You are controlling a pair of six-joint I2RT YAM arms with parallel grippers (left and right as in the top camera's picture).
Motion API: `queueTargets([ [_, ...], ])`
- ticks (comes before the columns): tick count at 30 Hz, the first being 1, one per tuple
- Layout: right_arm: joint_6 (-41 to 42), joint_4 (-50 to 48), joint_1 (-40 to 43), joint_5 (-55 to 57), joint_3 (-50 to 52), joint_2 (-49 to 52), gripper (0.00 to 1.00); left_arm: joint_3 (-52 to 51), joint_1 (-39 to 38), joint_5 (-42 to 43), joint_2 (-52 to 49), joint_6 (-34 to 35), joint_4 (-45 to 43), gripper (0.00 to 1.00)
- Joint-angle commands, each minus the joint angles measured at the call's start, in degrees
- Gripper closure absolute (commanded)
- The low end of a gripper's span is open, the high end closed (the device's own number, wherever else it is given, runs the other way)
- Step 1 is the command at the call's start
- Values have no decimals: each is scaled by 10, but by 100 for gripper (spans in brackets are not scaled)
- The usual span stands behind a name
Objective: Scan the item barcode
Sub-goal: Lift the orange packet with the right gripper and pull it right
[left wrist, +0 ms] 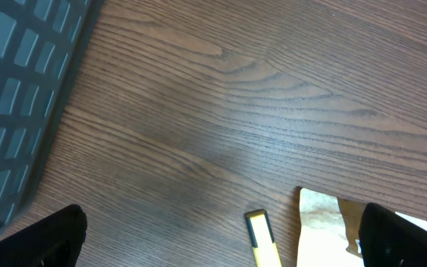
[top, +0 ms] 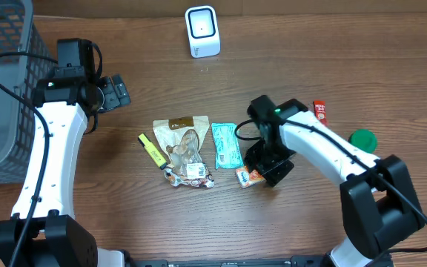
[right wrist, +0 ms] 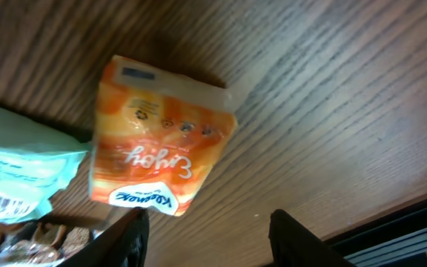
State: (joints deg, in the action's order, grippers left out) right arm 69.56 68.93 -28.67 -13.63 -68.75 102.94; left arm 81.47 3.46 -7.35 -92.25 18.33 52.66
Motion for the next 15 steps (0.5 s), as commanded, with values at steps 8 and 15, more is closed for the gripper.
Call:
queueTargets([
  [8, 149, -3, -68, 89, 11, -1, 54, 7, -2, -5, 7, 5, 0, 0],
  [15, 160, -101, -70, 107, 78, -1, 55, 7, -2, -5, 7, 5, 0, 0],
])
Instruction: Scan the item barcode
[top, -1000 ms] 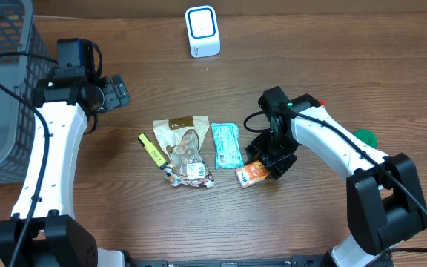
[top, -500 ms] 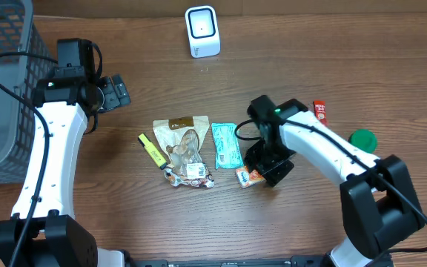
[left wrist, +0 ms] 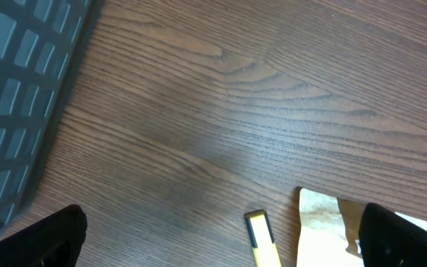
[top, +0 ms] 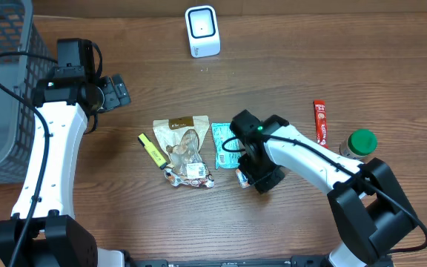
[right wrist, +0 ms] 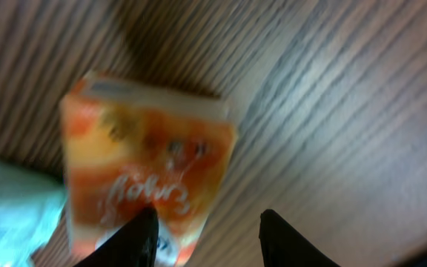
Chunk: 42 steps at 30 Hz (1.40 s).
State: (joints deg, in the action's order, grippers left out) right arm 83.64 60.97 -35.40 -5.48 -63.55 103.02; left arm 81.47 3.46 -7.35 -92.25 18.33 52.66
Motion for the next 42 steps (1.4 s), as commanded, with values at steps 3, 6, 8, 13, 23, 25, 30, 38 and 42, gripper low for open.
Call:
queueTargets([
  [3, 16, -6, 10, 97, 27, -2, 56, 7, -2, -5, 7, 5, 0, 0],
  [6, -51, -3, 31, 165, 26, -2, 56, 7, -2, -5, 7, 5, 0, 0],
  [8, -107, -8, 51, 198, 22, -2, 56, 7, -2, -5, 7, 5, 0, 0],
  [13, -246, -75, 91, 241, 19, -2, 62, 7, -2, -5, 7, 5, 0, 0],
  [23, -283, 13, 164, 172, -84, -18, 53, 7, -2, -5, 7, 5, 0, 0],
  [25, -282, 11, 177, 140, -81, -17, 52, 7, -2, -5, 7, 5, 0, 0],
  [30, -282, 10, 193, 131, -51, -17, 85, 7, -2, -5, 7, 5, 0, 0],
  [38, -301, -35, 193, 128, 1, -17, 82, 7, -2, -5, 7, 5, 0, 0],
  [42, -359, -55, 194, 97, 1, -17, 82, 7, -2, -5, 7, 5, 0, 0],
])
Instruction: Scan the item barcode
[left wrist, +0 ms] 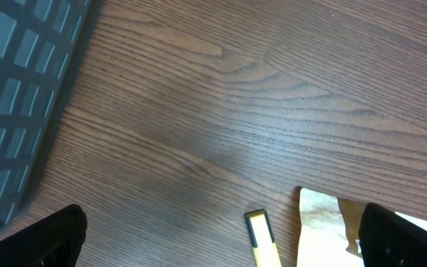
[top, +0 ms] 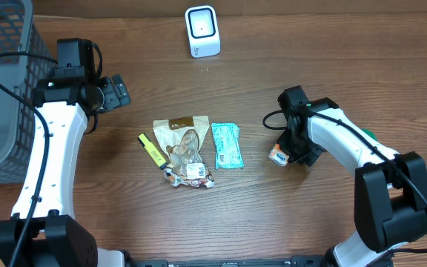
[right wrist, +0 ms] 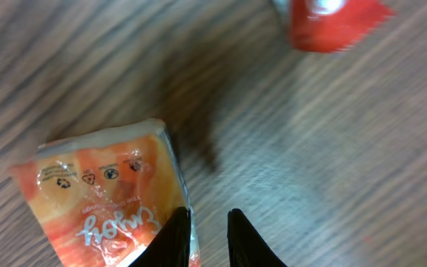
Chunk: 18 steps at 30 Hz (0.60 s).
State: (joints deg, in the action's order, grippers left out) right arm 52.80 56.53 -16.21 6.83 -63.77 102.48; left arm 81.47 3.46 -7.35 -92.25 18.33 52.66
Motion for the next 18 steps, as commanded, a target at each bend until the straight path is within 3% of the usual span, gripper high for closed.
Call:
queueTargets([
  [1, -65, -20, 2, -31, 3, -12, 79, 7, -2, -5, 7, 5, 0, 0],
  [4, -85, -43, 2, -37, 3, -12, 68, 7, -2, -5, 7, 5, 0, 0],
  [8, -169, -84, 2, -76, 3, -12, 69, 7, -2, -5, 7, 5, 0, 0],
  [14, -207, -92, 6, -82, -26, -12, 69, 7, -2, -5, 7, 5, 0, 0],
  [18, -291, -63, 4, -123, -72, -12, 57, 7, -2, -5, 7, 5, 0, 0],
])
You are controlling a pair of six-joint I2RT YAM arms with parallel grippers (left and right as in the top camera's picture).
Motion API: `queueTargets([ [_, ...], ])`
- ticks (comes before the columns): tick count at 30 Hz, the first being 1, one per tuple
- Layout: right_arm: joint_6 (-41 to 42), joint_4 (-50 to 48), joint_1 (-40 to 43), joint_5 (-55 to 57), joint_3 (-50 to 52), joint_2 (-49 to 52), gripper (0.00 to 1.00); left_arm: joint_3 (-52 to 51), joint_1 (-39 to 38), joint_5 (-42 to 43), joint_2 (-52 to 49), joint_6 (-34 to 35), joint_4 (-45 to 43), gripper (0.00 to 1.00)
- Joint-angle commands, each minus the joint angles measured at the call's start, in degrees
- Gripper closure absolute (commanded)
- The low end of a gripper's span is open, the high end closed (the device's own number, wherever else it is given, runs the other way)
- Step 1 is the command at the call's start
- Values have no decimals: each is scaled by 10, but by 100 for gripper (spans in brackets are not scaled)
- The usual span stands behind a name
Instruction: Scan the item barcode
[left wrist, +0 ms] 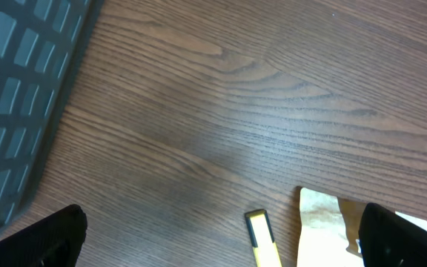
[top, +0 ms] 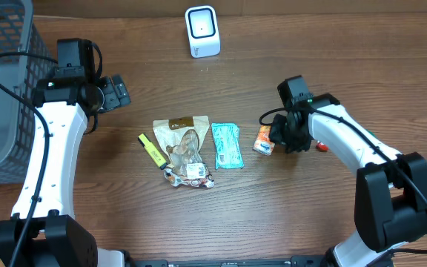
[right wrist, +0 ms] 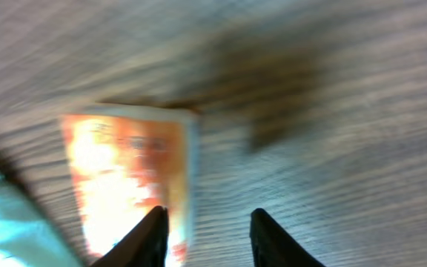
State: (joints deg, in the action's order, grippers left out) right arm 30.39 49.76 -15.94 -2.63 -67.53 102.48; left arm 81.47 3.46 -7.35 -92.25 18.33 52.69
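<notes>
The white barcode scanner (top: 202, 31) stands at the table's far edge. A small orange packet (top: 264, 139) lies flat on the wood to the right of the teal packet (top: 226, 144). My right gripper (top: 282, 134) sits low just right of the orange packet. In the blurred right wrist view the packet (right wrist: 124, 178) lies under and left of the left finger, and the right gripper (right wrist: 210, 231) is open with only bare wood in the gap. My left gripper (top: 114, 92) hovers open at the left, wide apart in its wrist view (left wrist: 224, 245).
A yellow bar (top: 151, 150) and a brown snack bag (top: 184, 147) lie left of the teal packet. A grey basket (top: 2, 89) fills the left edge. The tip of a red stick (top: 320, 146) shows beside the right arm.
The orange packet has shifted up and left, from about mid-right to beside the teal packet. My right gripper moved with it, and its fingers stand wider apart. The left arm is unchanged.
The orange packet first lay below the teal packet with my open right gripper over it. Then the gripper was down on it. Later the packet was further right with the fingers nearly together beside it. Now it lies nearer the teal packet, fingers apart.
</notes>
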Motion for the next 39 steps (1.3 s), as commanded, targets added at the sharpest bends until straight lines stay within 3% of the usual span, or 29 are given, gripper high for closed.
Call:
queueTargets([
  [1, -67, 6, 2, -29, -34, -12, 57, 7, -2, -5, 7, 5, 0, 0],
  [8, -64, 6, 2, -43, -28, -7, 72, 7, -2, -5, 7, 5, 0, 0],
  [31, -19, -134, 2, -35, 81, -7, 71, 7, -2, -5, 7, 5, 0, 0],
  [35, -19, -139, 2, -35, 82, -7, 90, 7, -2, -5, 7, 5, 0, 0],
  [39, -19, -134, 2, -35, 75, -9, 87, 7, -2, -5, 7, 5, 0, 0],
])
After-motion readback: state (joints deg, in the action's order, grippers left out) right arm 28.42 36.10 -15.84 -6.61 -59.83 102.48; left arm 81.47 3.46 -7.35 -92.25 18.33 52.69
